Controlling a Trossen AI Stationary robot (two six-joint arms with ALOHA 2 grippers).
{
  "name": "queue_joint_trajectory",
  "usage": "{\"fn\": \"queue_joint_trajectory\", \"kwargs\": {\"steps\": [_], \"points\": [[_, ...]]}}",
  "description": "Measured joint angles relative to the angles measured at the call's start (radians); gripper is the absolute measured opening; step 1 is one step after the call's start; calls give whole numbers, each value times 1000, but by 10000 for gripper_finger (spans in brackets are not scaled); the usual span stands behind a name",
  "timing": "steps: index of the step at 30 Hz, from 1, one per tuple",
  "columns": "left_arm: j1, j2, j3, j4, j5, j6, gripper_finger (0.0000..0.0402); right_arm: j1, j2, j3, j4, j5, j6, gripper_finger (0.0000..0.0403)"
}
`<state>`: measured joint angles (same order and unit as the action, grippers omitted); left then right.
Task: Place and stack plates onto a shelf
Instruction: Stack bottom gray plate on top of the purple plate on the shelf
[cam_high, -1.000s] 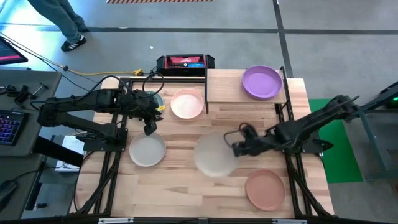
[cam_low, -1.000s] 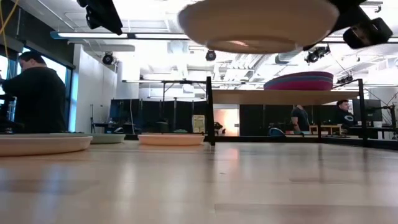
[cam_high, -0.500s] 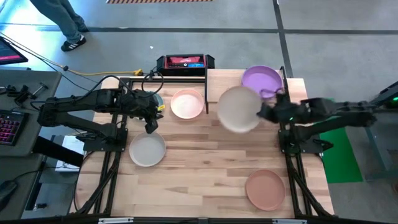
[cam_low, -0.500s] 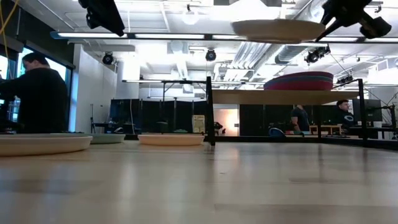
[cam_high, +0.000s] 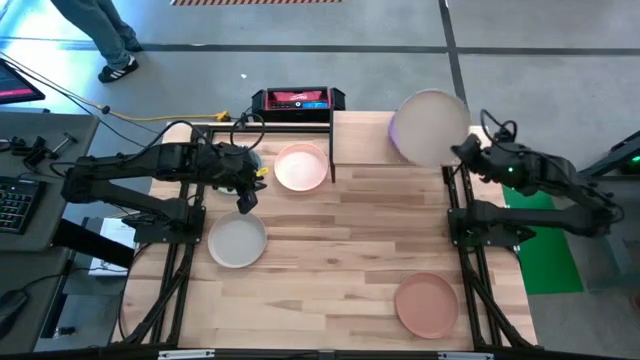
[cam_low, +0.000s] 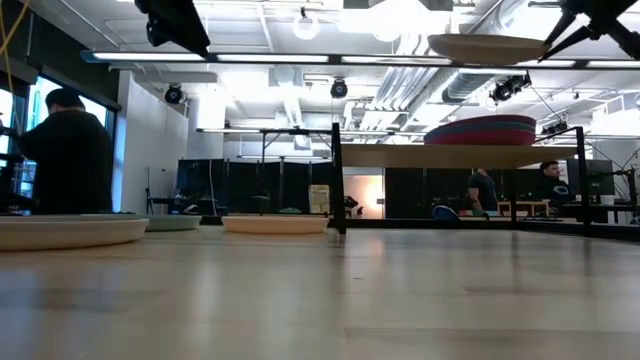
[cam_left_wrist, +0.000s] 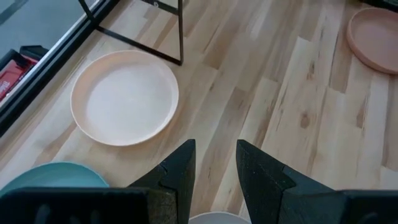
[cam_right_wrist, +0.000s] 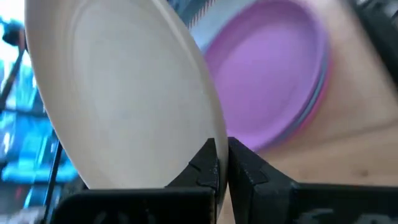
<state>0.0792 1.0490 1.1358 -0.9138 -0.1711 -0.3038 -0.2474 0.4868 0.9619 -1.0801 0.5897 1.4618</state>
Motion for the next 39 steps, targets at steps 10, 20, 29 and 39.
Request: {"fn": "queue_joint_trajectory", "kwargs": {"steps": [10,20,29,39], "points": [[0,31,0,0,0,0,106,-91,38,0,134,194,-55,0],[0,67,0,-6,2,2,106,-180,58,0,289,83,-212,0],[0,65,0,-4,3,2,106,-329,190,168,64,-75,-267,0],[0,65,0,-3,1,1,106,-511,373,465,-295,-188,-319,0]]}}
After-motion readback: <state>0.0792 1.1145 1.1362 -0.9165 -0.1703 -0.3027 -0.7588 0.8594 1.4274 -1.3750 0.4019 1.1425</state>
